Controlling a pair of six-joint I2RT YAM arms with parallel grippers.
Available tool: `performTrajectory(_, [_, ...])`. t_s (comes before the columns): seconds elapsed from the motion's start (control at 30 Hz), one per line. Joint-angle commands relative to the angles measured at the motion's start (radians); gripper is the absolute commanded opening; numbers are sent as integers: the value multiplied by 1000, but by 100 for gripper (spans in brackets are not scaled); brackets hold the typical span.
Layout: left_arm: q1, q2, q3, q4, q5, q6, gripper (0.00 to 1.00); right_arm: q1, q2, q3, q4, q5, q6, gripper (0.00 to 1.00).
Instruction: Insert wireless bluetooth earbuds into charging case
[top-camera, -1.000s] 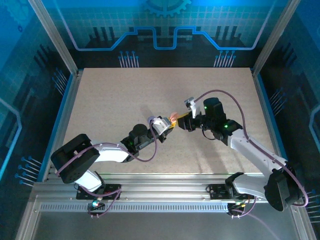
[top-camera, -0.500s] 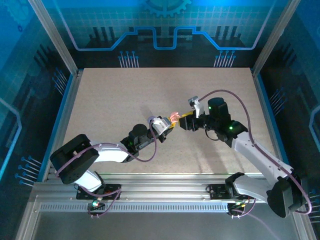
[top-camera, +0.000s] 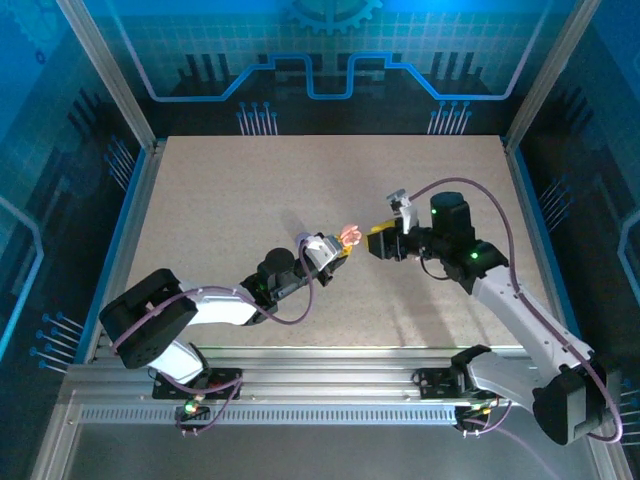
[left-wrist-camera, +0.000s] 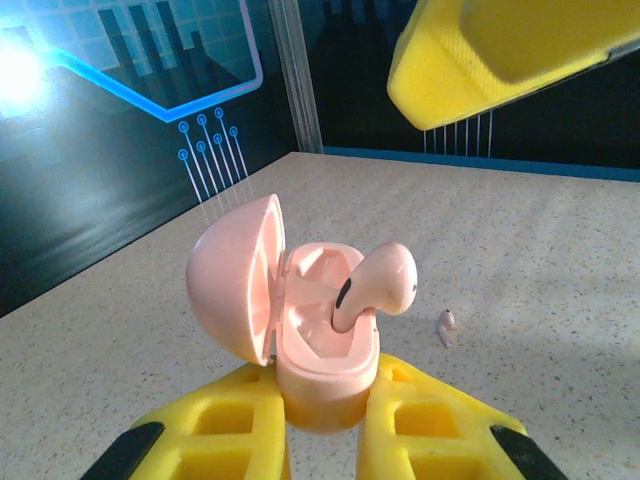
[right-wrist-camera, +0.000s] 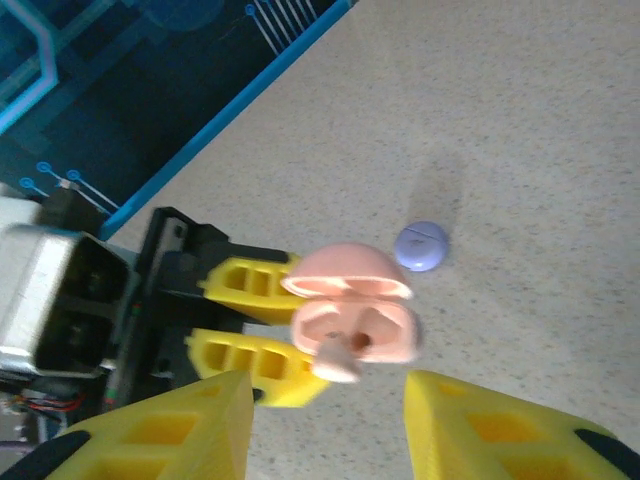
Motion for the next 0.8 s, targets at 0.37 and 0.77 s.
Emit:
performTrajectory(0.37, [-10,-49,-20,29,131,-90,14,-181,-12,-48,58,-348,-458,57])
performTrajectory(0.77, [-10,-48,-11,29,166,-96,14,46,-22,-38,-105,-15,-881,52])
